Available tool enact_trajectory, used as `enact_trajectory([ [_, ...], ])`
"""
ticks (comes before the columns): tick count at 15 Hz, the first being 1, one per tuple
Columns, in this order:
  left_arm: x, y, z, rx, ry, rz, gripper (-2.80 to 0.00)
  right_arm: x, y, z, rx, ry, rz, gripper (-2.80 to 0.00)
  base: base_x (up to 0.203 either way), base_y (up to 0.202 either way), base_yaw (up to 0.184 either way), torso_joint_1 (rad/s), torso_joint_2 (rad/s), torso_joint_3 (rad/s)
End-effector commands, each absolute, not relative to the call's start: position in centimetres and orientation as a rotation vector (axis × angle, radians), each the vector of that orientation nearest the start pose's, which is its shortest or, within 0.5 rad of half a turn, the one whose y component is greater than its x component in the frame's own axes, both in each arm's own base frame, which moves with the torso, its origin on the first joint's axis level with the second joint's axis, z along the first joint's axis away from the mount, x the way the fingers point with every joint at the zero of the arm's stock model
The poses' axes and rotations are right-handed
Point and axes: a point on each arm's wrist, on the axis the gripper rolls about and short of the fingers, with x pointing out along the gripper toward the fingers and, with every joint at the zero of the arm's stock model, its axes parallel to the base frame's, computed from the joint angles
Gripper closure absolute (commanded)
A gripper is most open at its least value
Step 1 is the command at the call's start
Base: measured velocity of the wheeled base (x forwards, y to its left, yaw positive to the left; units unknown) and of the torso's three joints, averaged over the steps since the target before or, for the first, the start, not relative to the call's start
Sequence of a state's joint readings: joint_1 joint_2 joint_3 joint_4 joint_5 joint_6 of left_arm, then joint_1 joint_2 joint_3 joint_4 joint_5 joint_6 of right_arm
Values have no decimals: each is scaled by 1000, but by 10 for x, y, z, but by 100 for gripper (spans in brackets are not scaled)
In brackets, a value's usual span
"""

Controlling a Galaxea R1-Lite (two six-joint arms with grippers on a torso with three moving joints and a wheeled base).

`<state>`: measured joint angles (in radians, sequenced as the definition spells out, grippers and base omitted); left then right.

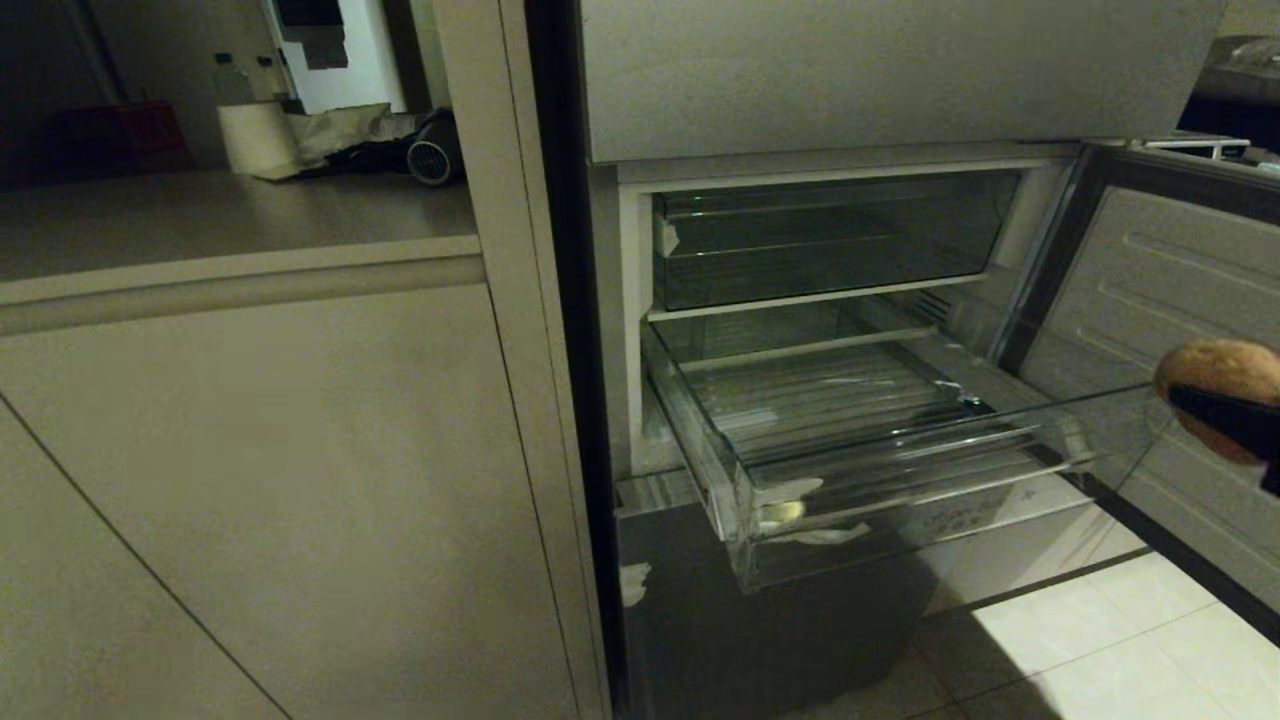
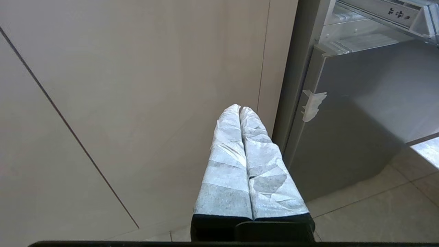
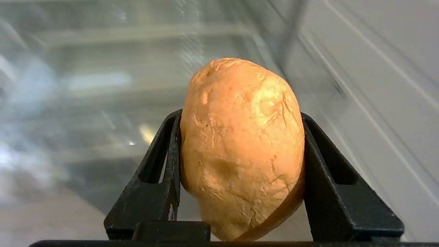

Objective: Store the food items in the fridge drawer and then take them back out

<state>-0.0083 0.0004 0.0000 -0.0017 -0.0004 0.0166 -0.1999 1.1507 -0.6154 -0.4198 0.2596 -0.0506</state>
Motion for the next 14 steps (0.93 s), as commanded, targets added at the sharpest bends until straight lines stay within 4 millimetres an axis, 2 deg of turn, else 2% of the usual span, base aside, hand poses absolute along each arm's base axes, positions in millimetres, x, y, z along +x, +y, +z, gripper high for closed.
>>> enact_trajectory([
  [1,-23,0,76,17,-2,-8,0,214,-24,234,9,181,123,0,0,0,0,0,0,0],
  [4,-23,0,76,17,-3,-10,0,259,-22,230,20,195,155,0,0,0,0,0,0,0],
  [7,-23,0,76,17,-2,-9,0,296,-22,230,7,121,165,0,0,0,0,0,0,0],
  [14,-23,0,76,17,-2,-9,0,349,17,214,21,142,291,0,0,0,0,0,0,0],
])
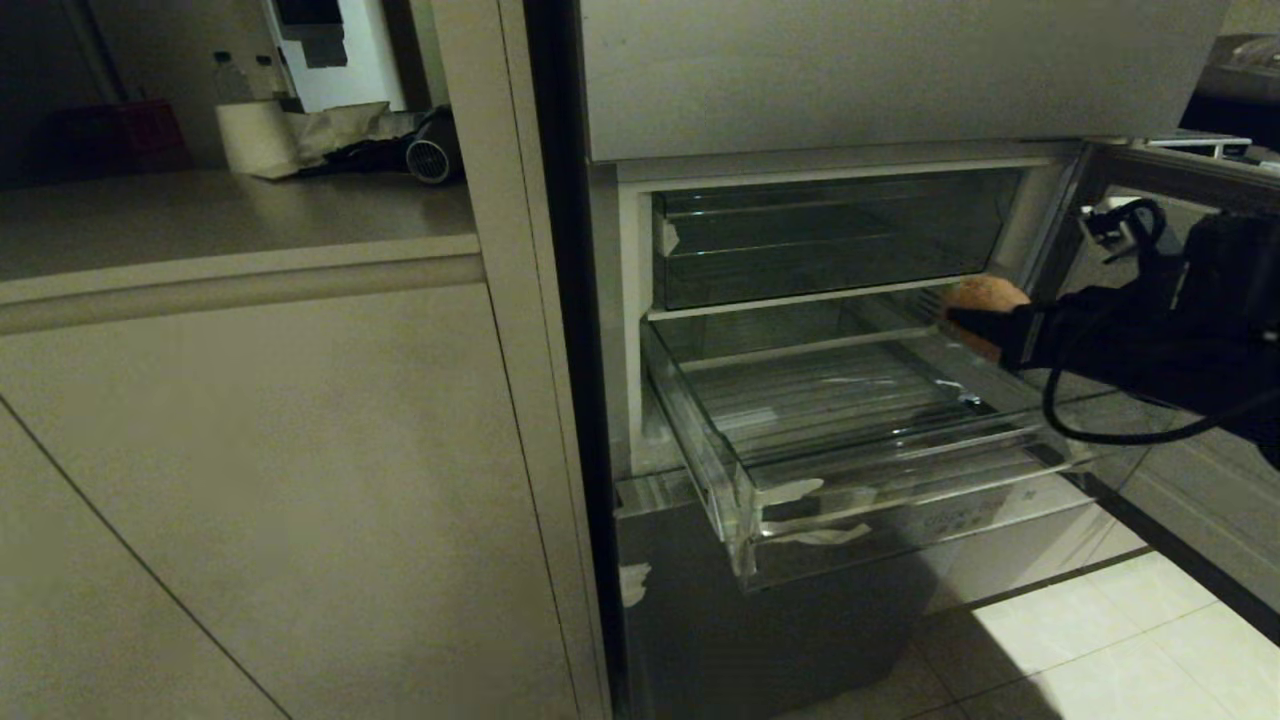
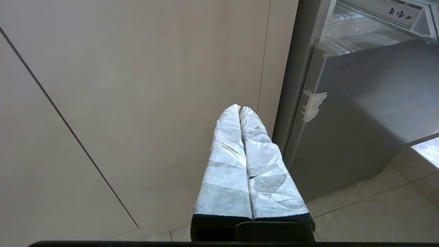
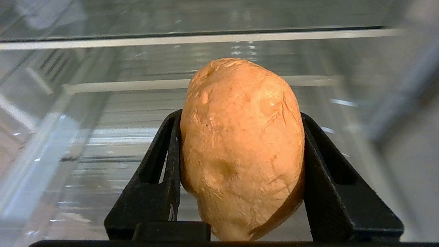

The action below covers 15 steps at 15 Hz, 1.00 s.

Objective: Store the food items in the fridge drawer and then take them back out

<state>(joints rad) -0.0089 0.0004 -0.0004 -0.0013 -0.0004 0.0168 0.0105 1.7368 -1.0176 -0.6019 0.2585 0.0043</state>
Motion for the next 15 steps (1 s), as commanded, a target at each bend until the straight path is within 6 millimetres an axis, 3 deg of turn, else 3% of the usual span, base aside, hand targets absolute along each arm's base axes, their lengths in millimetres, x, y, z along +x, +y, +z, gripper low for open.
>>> enact_trajectory([
  [1,-23,0,76,17,-3,-11,0,355,20,216,29,133,297,0,0,0,0,0,0,0],
  [2,-23,0,76,17,-2,-11,0,362,22,217,43,126,297,-280,0,0,0,0,0,0],
  [4,-23,0,76,17,-2,-10,0,372,23,217,56,121,293,-280,0,0,0,0,0,0],
  [7,-23,0,76,17,-2,-9,0,370,22,215,57,126,285,-280,0,0,0,0,0,0],
  [10,-23,0,76,17,-2,-8,0,352,21,219,58,130,283,-280,0,0,0,0,0,0],
  [12,-23,0,76,17,-3,-9,0,320,20,230,57,111,276,-280,0,0,0,0,0,0],
  [15,-23,0,76,17,-3,-8,0,240,16,251,51,37,271,-280,0,0,0,0,0,0],
])
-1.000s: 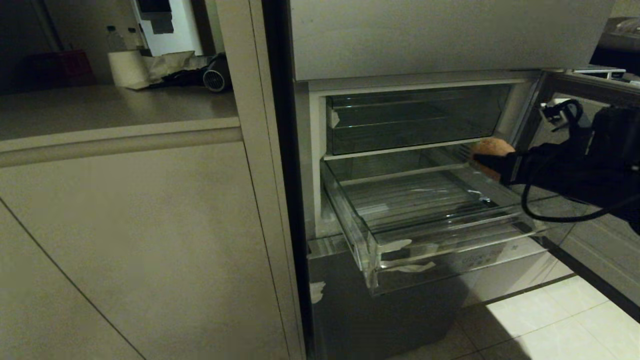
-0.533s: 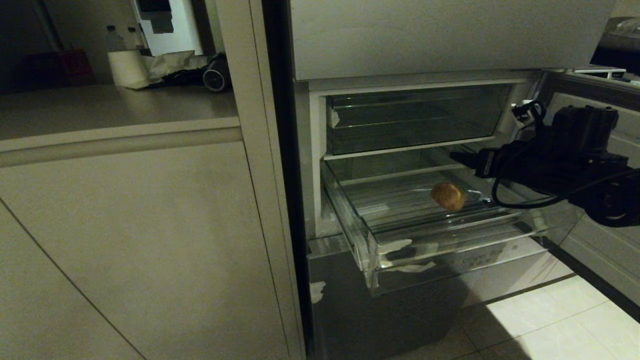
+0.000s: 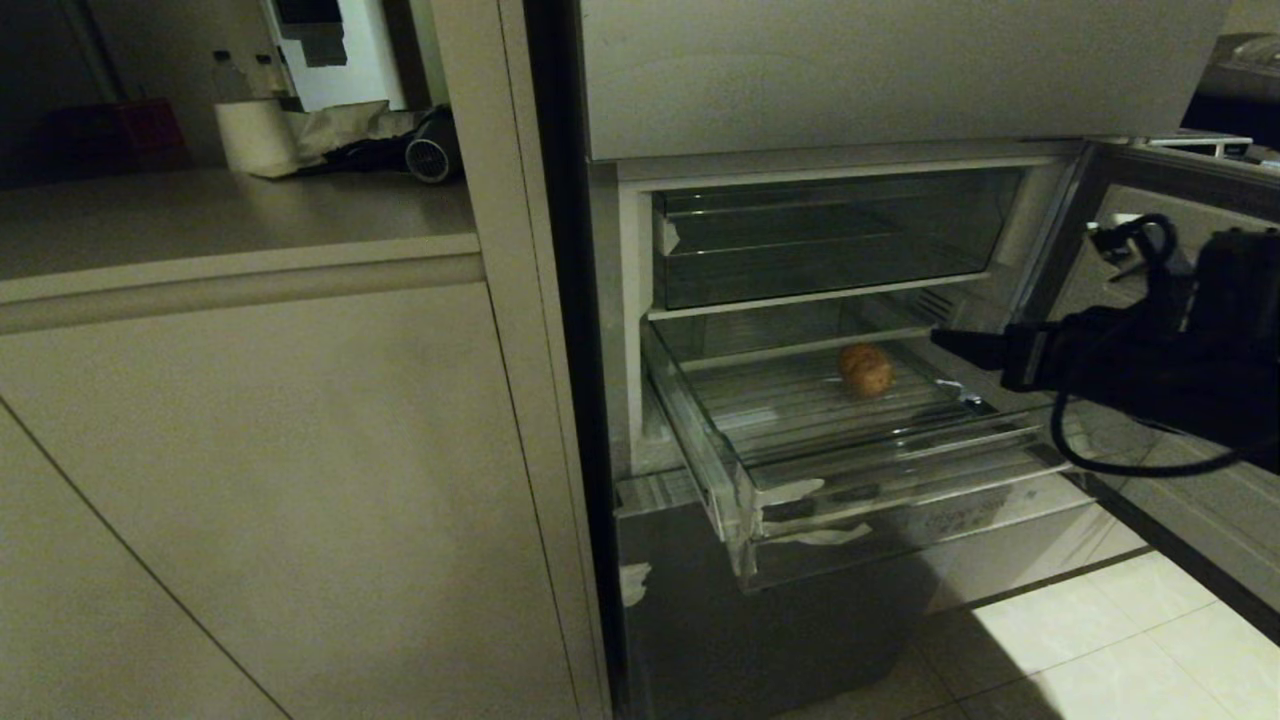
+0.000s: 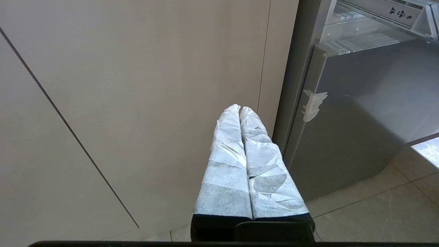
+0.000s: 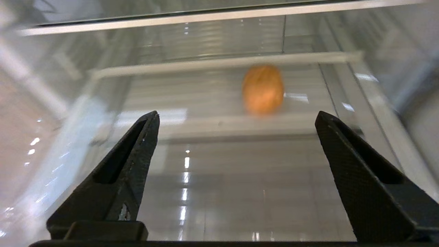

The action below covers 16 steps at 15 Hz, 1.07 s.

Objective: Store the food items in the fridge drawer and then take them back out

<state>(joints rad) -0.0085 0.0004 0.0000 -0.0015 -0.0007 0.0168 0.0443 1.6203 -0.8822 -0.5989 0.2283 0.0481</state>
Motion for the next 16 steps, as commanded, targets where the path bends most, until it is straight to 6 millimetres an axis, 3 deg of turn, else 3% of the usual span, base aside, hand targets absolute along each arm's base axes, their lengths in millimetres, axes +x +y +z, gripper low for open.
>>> enact_trajectory([
  [1,-23,0,76,17,-2,-9,0,212,14,254,48,4,264,-280,0,0,0,0,0,0],
  [2,-23,0,76,17,-4,-10,0,183,12,254,46,-29,252,0,0,0,0,0,0,0],
  [4,-23,0,76,17,-2,-9,0,133,9,244,44,-80,208,0,0,0,0,0,0,0],
  [6,-23,0,76,17,-3,-10,0,100,6,211,40,-50,155,0,0,0,0,0,0,0],
  [8,-23,0,76,17,-3,-9,0,88,3,190,15,-13,27,0,0,0,0,0,0,0],
  [13,-23,0,76,17,-2,-11,0,49,0,190,-44,-99,-49,0,0,0,0,0,0,0],
  [14,-23,0,76,17,-2,-9,0,41,0,184,-56,-97,-55,0,0,0,0,0,0,0],
  [16,-23,0,76,17,-2,-11,0,37,-2,153,-70,5,-86,0,0,0,0,0,0,0],
])
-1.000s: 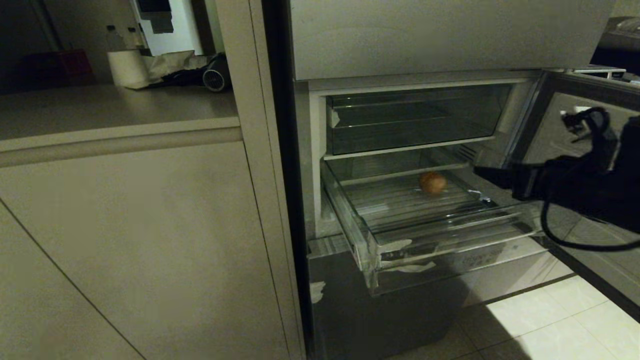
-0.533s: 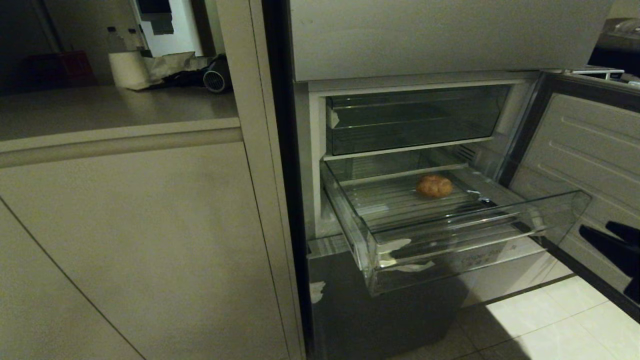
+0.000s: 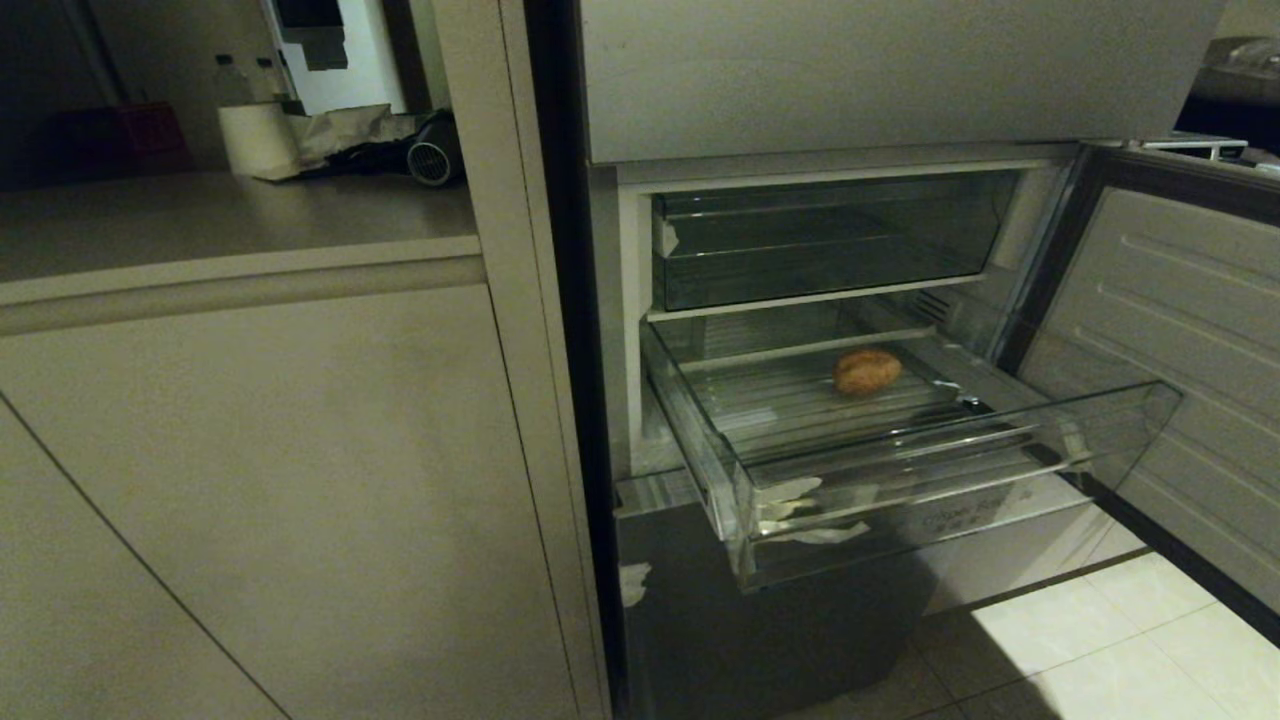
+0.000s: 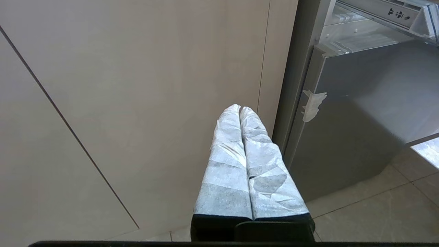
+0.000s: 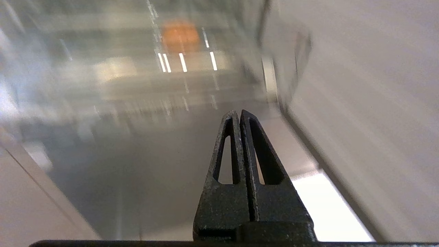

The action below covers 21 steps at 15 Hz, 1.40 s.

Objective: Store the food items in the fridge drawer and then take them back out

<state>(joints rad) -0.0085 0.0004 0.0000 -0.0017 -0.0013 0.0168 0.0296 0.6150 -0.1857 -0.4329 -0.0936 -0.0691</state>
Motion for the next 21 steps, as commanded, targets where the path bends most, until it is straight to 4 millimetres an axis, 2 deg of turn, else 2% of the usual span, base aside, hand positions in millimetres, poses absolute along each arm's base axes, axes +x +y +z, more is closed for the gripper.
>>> enact_trajectory([
  [1,-23,0,76,17,-2,-10,0,34,-2,134,-72,58,-96,0,0,0,0,0,0,0],
  [3,-23,0,76,17,-2,-10,0,21,-2,110,-69,82,-97,0,0,0,0,0,0,0],
  [7,-23,0,76,17,-2,-9,0,2,-1,87,-54,136,-49,0,0,0,0,0,0,0],
  [13,-23,0,76,17,-2,-10,0,1,0,81,-42,195,-33,0,-2,-1,-27,1,0,1],
  [21,-23,0,76,17,-2,-9,0,4,0,81,-37,227,-39,0,-1,6,-175,4,4,2],
])
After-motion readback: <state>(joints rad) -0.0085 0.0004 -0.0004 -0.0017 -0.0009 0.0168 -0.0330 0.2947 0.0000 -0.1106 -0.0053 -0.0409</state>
